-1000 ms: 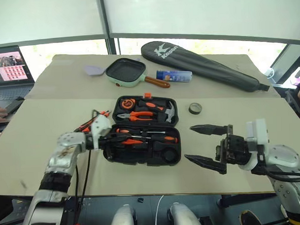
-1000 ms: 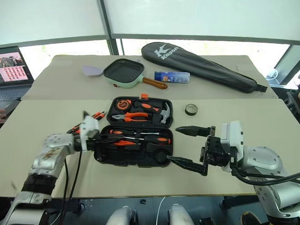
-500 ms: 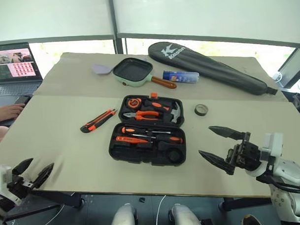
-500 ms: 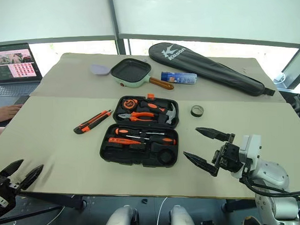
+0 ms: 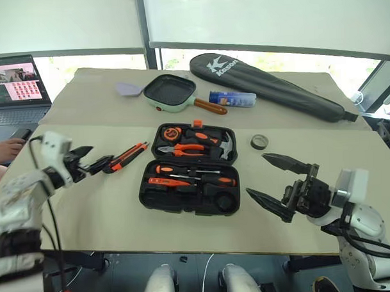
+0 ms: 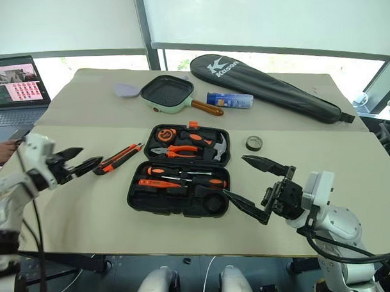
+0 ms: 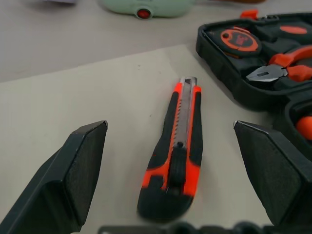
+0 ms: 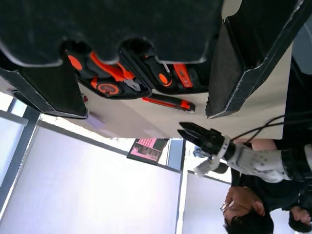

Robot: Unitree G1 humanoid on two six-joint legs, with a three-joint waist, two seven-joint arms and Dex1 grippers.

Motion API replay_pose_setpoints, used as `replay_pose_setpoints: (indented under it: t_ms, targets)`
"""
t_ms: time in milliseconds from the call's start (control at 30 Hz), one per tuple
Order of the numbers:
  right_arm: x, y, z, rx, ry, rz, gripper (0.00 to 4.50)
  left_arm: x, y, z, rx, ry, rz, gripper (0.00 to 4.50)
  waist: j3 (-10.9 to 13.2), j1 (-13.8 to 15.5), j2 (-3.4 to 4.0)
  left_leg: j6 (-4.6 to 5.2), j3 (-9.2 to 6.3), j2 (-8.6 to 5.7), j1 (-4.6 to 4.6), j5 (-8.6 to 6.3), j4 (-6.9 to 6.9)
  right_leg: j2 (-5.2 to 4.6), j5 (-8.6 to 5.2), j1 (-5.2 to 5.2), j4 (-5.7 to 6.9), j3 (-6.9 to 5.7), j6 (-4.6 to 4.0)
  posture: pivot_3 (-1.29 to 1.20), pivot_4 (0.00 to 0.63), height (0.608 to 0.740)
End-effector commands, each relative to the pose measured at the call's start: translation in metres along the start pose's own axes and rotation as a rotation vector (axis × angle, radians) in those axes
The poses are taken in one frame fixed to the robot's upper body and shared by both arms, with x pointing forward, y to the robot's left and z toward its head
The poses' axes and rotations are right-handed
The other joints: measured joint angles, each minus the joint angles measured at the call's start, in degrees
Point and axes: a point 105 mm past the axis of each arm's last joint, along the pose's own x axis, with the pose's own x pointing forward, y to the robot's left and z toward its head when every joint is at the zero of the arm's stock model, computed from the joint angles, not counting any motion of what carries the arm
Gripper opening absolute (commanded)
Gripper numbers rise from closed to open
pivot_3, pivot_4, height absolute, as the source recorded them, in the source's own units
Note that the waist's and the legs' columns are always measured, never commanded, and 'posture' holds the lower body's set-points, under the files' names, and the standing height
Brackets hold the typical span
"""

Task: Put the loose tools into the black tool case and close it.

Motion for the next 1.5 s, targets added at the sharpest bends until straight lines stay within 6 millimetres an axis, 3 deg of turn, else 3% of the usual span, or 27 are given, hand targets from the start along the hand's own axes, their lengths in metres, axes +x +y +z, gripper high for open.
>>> replay_pose_setpoints:
  t_ms: [33, 167, 333, 467, 500, 633, 767, 967, 1167, 1333, 1500]
  targets:
    - [0.004, 0.002, 0.01, -0.042, -0.007, -0.003, 4.5, 0.014, 0.003, -0.006, 0.036, 0.088, -0.032, 4.47, 0.0, -0.2, -0.01, 0.0, -0.01, 0.0, -0.06, 0.0, -0.01, 0.01, 0.0, -0.05, 0.02, 0.0, 0.0, 0.0, 0.15, 0.74]
    - [0.004, 0.003, 0.01, -0.044, 0.0, -0.01, 4.5, 0.034, 0.001, -0.015, 0.054, 0.183, -0.049, 4.47, 0.0, 0.0, -0.04, 0.0, -0.09, 0.01, -0.24, 0.0, 0.0, 0.1, 0.0, -0.14, 0.01, -0.02, 0.0, 0.0, 0.15, 0.74]
    - [0.002, 0.004, 0.009, -0.03, 0.017, 0.008, 4.5, 0.048, -0.014, -0.013, 0.056, 0.183, -0.144, 3.03, 0.0, 0.1, -0.06, 0.0, -0.1, -0.01, -0.28, 0.0, 0.05, 0.08, 0.0, -0.13, 0.0, -0.02, 0.02, 0.0, 0.15, 0.74]
    - [-0.003, 0.004, 0.008, -0.033, 0.037, 0.02, 4.5, 0.042, -0.01, -0.015, 0.054, 0.168, -0.141, 1.7, 0.1, 0.1, -0.08, 0.0, -0.11, 0.0, -0.3, 0.0, 0.09, 0.07, 0.0, -0.12, 0.0, -0.03, 0.03, 0.0, 0.15, 0.74]
    - [-0.003, 0.005, 0.008, -0.034, 0.039, 0.021, 4.5, 0.039, -0.009, -0.014, 0.054, 0.154, -0.146, 1.69, 0.1, 0.1, -0.08, 0.01, -0.12, 0.0, -0.3, 0.0, 0.09, 0.08, 0.0, -0.13, 0.01, -0.03, 0.03, 0.0, 0.15, 0.74]
    - [-0.004, 0.011, 0.025, -0.061, -0.014, 0.083, 4.5, 0.015, -0.008, 0.026, 0.157, -0.056, -0.235, 1.69, 0.1, -0.3, -0.14, 0.01, -0.12, 0.05, -0.33, 0.0, 0.09, 0.09, 0.0, -0.17, 0.02, -0.02, 0.02, 0.0, 0.15, 0.74]
    - [-0.016, 0.021, 0.022, -0.001, 0.133, 0.223, 4.5, -0.017, -0.042, 0.046, 0.362, -0.094, -0.537, 1.69, 0.2, -0.2, -0.2, 0.0, -0.13, 0.08, -0.37, 0.0, 0.09, 0.09, 0.0, -0.19, 0.01, -0.05, 0.01, 0.0, 0.15, 0.74]
    - [-0.027, 0.024, 0.0, 0.054, 0.358, 0.292, 4.5, -0.019, -0.109, 0.038, 0.574, 0.058, -0.847, 1.69, 0.2, 1.1, -0.18, 0.02, -0.09, 0.02, -0.29, 0.0, 0.22, -0.09, 0.02, -0.02, -0.02, -0.06, 0.06, 0.0, 0.15, 0.74]
    - [-0.032, 0.028, -0.011, 0.097, 0.437, 0.322, 4.5, 0.0, -0.152, 0.018, 0.686, 0.106, -0.94, 1.69, 0.2, 1.2, -0.19, 0.02, -0.11, 0.01, -0.35, 0.0, 0.28, 0.02, 0.02, -0.07, -0.03, -0.03, 0.07, 0.0, 0.15, 0.74]
    - [-0.03, 0.024, -0.012, 0.08, 0.431, 0.304, 4.5, 0.009, -0.168, 0.007, 0.698, 0.131, -0.971, 1.69, 0.2, 0.9, -0.2, 0.02, -0.12, 0.02, -0.35, 0.0, 0.29, 0.08, 0.02, -0.08, -0.03, 0.01, 0.08, 0.0, 0.15, 0.74]
    - [-0.027, 0.022, -0.011, 0.07, 0.415, 0.278, 4.5, 0.013, -0.165, -0.007, 0.744, 0.202, -0.96, 1.69, 0.2, 1.0, -0.2, 0.03, -0.16, 0.06, -0.35, 0.0, 0.28, 0.14, 0.02, -0.08, -0.03, 0.02, 0.08, 0.0, 0.15, 0.74]
